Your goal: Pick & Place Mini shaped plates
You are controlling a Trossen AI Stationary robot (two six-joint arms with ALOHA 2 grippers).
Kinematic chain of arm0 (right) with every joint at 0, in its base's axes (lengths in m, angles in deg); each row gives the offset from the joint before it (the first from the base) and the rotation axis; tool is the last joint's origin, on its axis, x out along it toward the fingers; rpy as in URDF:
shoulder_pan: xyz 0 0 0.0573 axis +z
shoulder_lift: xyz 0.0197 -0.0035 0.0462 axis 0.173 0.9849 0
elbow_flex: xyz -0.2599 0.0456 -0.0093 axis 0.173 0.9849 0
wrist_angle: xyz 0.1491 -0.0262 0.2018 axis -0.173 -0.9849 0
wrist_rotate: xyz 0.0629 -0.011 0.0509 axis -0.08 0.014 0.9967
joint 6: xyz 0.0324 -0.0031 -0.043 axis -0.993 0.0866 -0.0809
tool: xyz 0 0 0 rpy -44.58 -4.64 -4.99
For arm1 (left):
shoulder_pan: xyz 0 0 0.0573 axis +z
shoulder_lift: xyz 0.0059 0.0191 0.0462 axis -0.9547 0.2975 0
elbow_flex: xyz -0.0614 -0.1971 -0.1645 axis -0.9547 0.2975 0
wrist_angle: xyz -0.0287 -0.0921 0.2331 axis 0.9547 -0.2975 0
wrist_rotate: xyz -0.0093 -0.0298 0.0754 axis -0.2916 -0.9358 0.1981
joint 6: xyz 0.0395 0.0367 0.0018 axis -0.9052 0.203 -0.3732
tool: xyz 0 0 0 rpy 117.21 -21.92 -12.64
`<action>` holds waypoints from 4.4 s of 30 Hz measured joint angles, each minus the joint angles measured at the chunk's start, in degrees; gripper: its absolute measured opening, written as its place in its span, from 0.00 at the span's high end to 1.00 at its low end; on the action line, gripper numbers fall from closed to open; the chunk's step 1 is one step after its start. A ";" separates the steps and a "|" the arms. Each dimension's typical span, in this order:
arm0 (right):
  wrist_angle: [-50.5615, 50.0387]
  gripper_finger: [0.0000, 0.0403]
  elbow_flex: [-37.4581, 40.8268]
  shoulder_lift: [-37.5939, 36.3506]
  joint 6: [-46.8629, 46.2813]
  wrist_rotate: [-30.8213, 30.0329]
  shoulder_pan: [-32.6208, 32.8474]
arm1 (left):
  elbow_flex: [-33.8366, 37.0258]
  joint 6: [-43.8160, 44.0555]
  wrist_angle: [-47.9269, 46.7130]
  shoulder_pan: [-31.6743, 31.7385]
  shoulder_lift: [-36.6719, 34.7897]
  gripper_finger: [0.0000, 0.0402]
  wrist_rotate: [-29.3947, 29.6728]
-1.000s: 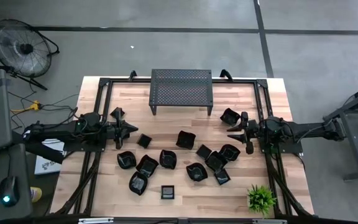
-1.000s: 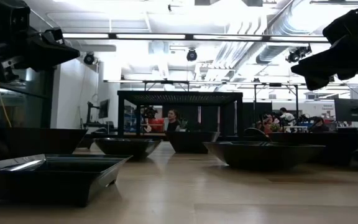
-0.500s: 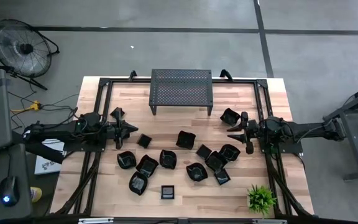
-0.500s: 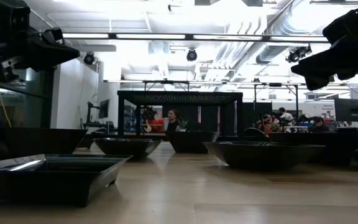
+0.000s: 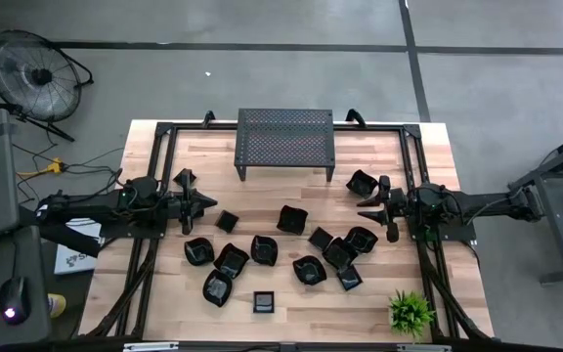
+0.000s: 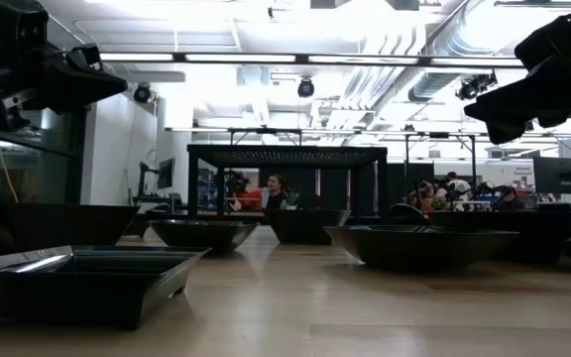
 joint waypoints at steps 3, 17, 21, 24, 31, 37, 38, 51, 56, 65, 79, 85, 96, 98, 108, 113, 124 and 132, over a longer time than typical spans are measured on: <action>0.02 0.73 0.02 0.00 -0.03 -0.02 0.00 | 0.00 -0.02 -0.01 -0.01 -0.01 0.99 0.00; 0.00 0.73 -0.03 0.00 -0.01 -0.02 0.00 | 0.00 0.00 -0.02 -0.02 0.00 0.99 0.00; -0.89 0.73 -1.10 0.05 0.02 -0.09 0.01 | 0.00 0.00 0.00 -0.02 -0.02 0.99 0.00; -3.50 0.73 -3.35 0.95 -1.71 -0.06 0.02 | 0.00 -0.01 -0.01 -0.01 -0.02 0.99 0.00; -13.33 0.73 -10.85 6.77 -9.08 -0.06 0.00 | 0.00 0.00 -0.01 -0.02 -0.02 0.99 0.00; -23.23 0.73 -19.56 15.67 -18.88 0.02 0.01 | 0.00 0.00 -0.01 0.00 0.00 0.99 0.00; -24.50 0.73 -21.08 17.25 -20.98 0.01 0.00 | 0.00 0.00 -0.02 0.00 0.00 0.99 0.00; -43.40 0.73 -34.17 34.56 -38.45 0.98 -1.30 | 0.00 0.00 -0.01 -0.02 -0.02 0.99 0.00; -45.82 0.73 -34.90 39.99 -45.76 10.09 -4.70 | 0.00 0.00 -0.02 0.00 -0.02 0.99 0.00; -52.50 0.73 -34.88 47.42 -56.90 14.73 -6.32 | 0.00 -0.01 0.00 -0.01 -0.01 0.99 0.00; -50.05 0.73 -34.88 57.70 -43.27 11.33 -0.12 | 0.00 -0.01 0.00 -0.01 -0.02 0.99 0.00; -47.53 0.73 -35.60 60.00 -41.18 9.04 -0.10 | 0.00 0.00 0.00 0.00 -0.02 0.99 0.00; -48.27 0.73 -35.23 61.10 -33.21 9.62 -1.36 | 0.00 -0.01 -0.01 -0.01 -0.02 0.99 0.00; -48.27 0.73 -35.21 61.61 -32.04 9.66 -1.90 | 0.00 0.00 0.00 -0.01 -0.01 0.99 0.00; -46.83 0.73 -35.21 65.88 -26.82 9.62 -2.58 | 0.00 -0.01 -0.01 -0.01 -0.01 0.99 0.00; -43.61 0.73 -35.21 68.19 -26.43 9.92 -2.58 | 0.00 -0.02 -0.02 0.00 -0.02 0.99 0.00; -41.06 0.73 -35.21 72.05 -28.15 10.58 -2.61 | 0.00 0.00 0.00 -0.02 -0.02 0.99 0.00; -40.44 0.81 -35.21 72.28 -29.46 10.62 -2.61 | 0.00 -0.02 -0.02 -0.02 -0.02 0.99 0.00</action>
